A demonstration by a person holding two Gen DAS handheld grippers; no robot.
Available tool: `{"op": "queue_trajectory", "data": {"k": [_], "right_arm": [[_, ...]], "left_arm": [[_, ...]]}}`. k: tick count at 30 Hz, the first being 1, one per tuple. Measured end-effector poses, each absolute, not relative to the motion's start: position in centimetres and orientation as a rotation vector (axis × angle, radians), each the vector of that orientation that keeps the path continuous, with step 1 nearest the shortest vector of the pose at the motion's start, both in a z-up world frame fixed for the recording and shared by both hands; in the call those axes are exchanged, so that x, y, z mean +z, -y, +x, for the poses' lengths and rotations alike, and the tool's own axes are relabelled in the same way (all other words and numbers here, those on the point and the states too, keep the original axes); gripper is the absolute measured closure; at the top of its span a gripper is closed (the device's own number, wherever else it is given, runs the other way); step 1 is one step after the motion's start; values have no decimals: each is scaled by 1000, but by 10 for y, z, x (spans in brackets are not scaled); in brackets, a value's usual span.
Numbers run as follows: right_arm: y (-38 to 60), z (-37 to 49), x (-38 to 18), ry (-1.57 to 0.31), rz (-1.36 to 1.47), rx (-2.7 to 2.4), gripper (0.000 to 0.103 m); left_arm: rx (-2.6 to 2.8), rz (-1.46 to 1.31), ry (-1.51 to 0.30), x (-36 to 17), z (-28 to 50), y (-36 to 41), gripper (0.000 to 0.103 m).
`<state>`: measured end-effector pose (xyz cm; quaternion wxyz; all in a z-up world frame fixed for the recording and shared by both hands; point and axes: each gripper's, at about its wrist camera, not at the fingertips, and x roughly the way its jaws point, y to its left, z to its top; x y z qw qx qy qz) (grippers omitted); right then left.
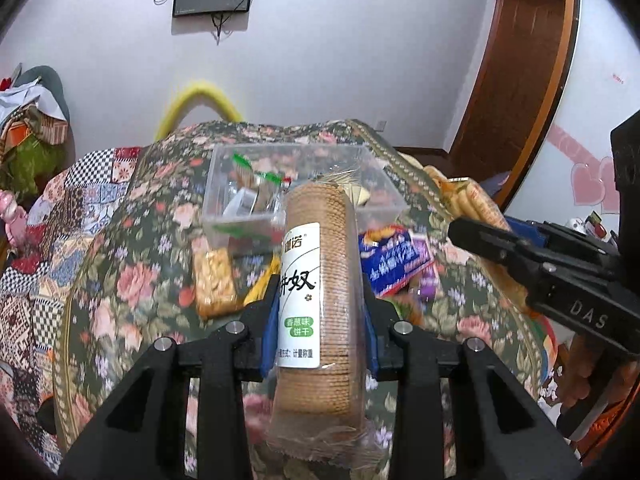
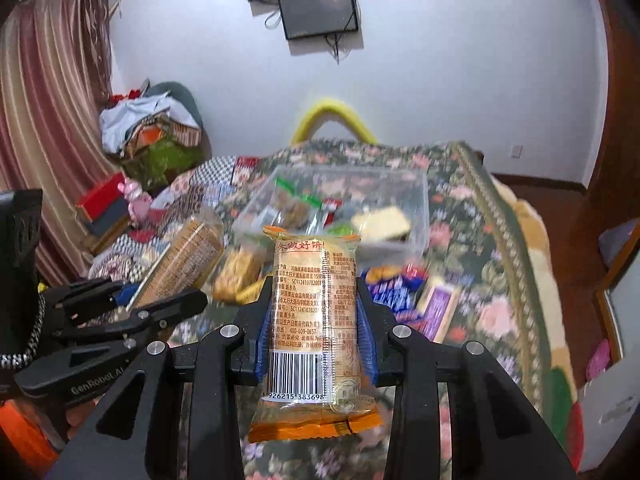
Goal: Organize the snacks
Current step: 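Carry the cracker roll and wrapped pastry over the clear box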
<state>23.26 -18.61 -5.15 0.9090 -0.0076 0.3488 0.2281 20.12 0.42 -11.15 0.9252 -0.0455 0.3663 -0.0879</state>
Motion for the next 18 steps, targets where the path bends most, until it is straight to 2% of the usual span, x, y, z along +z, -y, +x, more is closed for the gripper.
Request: {"op": "queue_trajectory", "data": {"k": [8,18], "right_arm": [[187,267,-48,-686,-22,442,71],[183,321,-74,-727,-18,436,71]], "left_arm": [[-181,-79,-728,-103,242,2,69],[-162,-114,-730,-110,300,-4,69]]}}
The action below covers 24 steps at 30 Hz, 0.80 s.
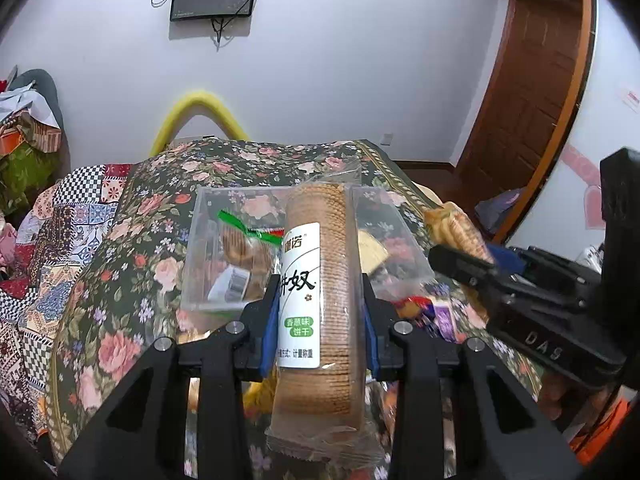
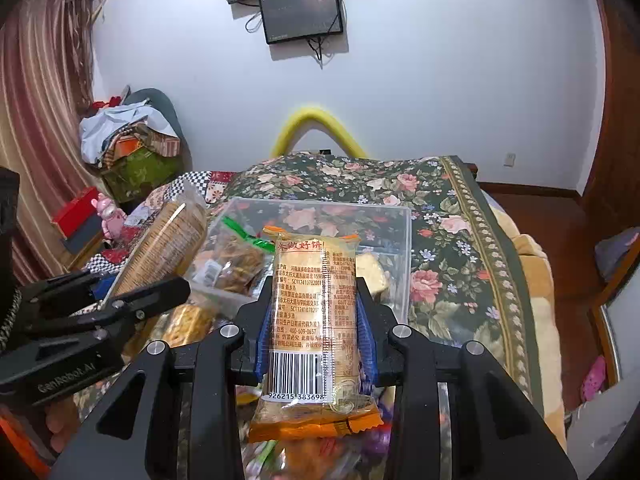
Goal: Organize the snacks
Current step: 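Carry the cracker roll and wrapped pastry over the clear box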
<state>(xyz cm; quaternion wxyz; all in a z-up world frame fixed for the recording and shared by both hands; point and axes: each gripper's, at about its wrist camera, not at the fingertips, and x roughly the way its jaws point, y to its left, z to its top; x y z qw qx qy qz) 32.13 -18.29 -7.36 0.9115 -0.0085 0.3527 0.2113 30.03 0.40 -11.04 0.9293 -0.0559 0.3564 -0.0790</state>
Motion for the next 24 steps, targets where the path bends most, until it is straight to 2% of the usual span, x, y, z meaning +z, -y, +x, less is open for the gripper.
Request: {"op": "queue_trajectory", "data": {"k": [24], "right_arm": [[159,429,-115,-867,-76,425,71]], "left_arm": [[-120,-138,-840,-159,421,-3,69]]}}
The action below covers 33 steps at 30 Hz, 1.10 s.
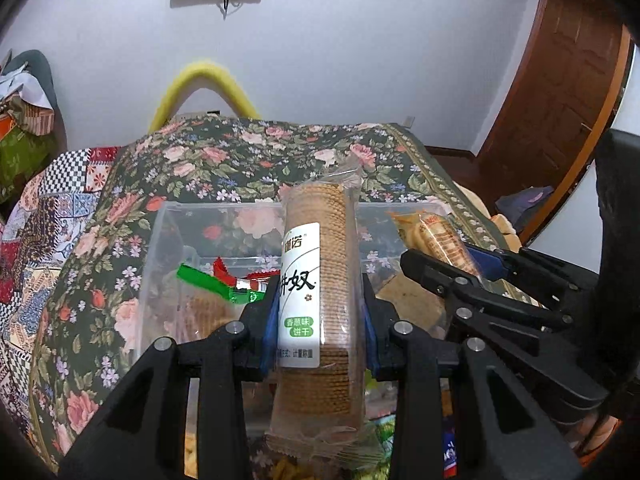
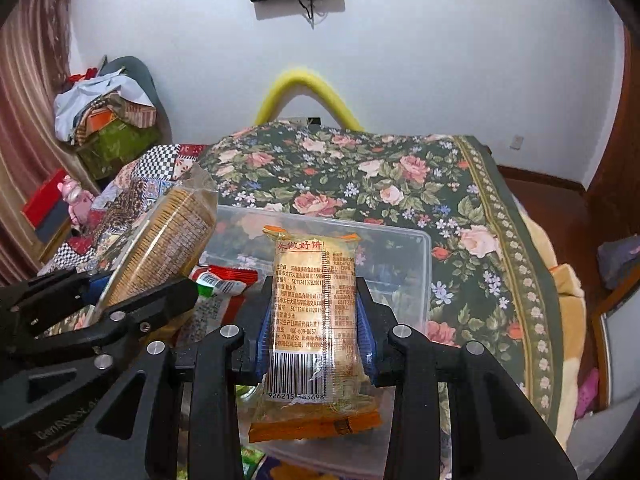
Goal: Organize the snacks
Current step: 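Carry the cracker roll and wrapped pastry over the clear box, then lower the cracker roll with the left tool while the right tool lowers the pastry, release both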
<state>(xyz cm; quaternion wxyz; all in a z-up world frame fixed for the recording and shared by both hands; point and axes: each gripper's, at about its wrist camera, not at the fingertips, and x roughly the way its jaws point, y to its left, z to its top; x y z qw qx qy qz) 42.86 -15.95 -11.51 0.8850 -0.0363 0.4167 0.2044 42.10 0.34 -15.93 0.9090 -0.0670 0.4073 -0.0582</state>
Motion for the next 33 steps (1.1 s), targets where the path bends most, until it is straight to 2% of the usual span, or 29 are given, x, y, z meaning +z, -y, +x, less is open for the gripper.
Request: {"op": "queue_trajectory", "data": {"k": [12,14,16,18,30,33], "right_arm": [[152,435,-130,-857,-168,381,70],[151,436,-131,-857,-177,375,66],[152,435,-130,-853,-176,366,51],[155,431,-127,-843,-171,362,47],[175,375,-87,-790,-107,403,41],[181,357,-79,-775,-85,420,40]], "left_arm": [[-115,-100,-814,-171,429,-4,68],[-122,-107,-817,-170,427,-7,68],[-120,-112,-818,-169,425,-10,68],[-117,-124,-821,-167,422,-13,68],[-102,-81,-789,-131,362,-28,68],[-105,-75,-785,-123,342,-31,62]]}}
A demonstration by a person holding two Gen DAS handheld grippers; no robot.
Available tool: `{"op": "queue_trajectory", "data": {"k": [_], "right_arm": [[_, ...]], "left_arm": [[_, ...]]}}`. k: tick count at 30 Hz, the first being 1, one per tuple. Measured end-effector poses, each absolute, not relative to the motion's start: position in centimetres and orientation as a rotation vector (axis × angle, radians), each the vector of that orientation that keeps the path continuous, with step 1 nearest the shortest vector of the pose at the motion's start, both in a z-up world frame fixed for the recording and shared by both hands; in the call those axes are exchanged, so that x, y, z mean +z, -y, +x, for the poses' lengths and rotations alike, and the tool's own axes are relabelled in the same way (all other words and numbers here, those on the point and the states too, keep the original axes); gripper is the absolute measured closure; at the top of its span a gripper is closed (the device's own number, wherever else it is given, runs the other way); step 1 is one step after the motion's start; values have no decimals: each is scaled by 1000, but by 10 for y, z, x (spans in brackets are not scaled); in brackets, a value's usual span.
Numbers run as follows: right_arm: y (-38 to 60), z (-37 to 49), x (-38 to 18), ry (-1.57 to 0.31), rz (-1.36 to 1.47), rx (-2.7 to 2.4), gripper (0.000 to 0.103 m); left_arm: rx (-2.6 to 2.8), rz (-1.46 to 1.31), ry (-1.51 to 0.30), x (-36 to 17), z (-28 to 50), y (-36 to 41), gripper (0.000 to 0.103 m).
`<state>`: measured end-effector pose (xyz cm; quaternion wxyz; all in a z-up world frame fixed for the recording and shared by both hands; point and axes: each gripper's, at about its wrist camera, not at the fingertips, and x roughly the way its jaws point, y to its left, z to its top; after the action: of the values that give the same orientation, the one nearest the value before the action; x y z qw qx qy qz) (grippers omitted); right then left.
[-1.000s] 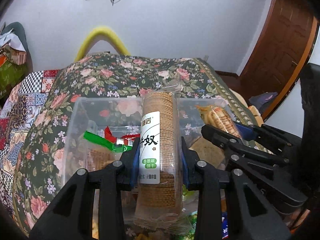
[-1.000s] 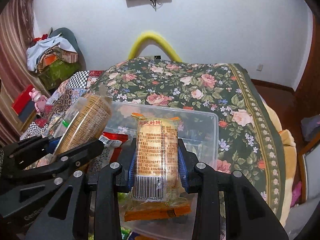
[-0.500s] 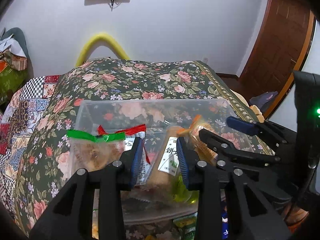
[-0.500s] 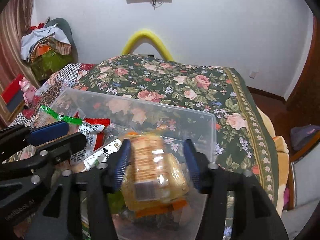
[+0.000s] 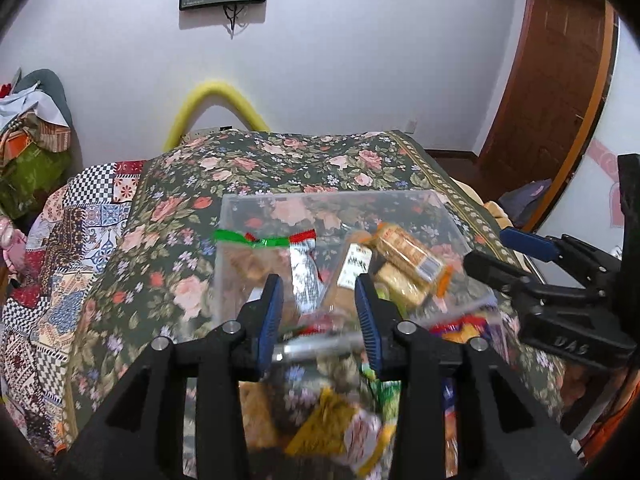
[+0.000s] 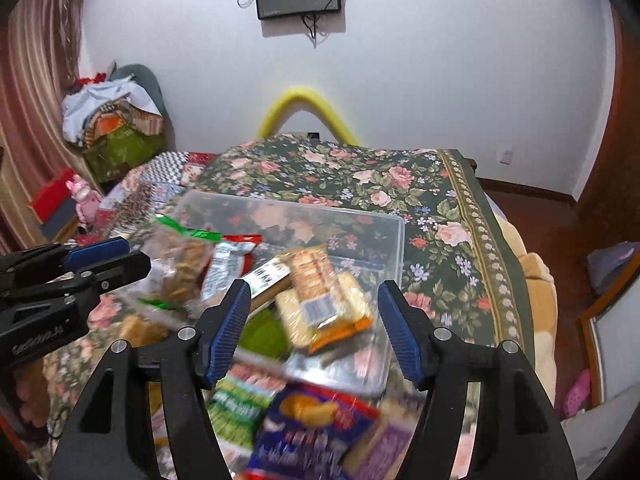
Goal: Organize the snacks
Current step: 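Lower the cracker roll with the left tool while the right tool lowers the pastry, release both, then grasp the yellow chip bag with the left tool while the right tool grasps the fried-snack bag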
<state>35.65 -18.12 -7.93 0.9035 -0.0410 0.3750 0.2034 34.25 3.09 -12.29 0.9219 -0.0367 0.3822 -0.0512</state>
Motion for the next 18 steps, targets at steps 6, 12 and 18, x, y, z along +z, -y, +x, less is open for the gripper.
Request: {"op": "queue_trajectory", "data": {"k": [6,12,18], "right_arm": [[192,321,-76,-770,-50,433,36],[196,294,-90,-815,-20,448,36],[192,273,-111,-870,-18,449,28]], "left_arm": [[-108,-51,-781,-122,299,-37,54],[-118,-65,-836,-139,265,-42,54],[-120,-85,-892,-159,242,-43,54]]}}
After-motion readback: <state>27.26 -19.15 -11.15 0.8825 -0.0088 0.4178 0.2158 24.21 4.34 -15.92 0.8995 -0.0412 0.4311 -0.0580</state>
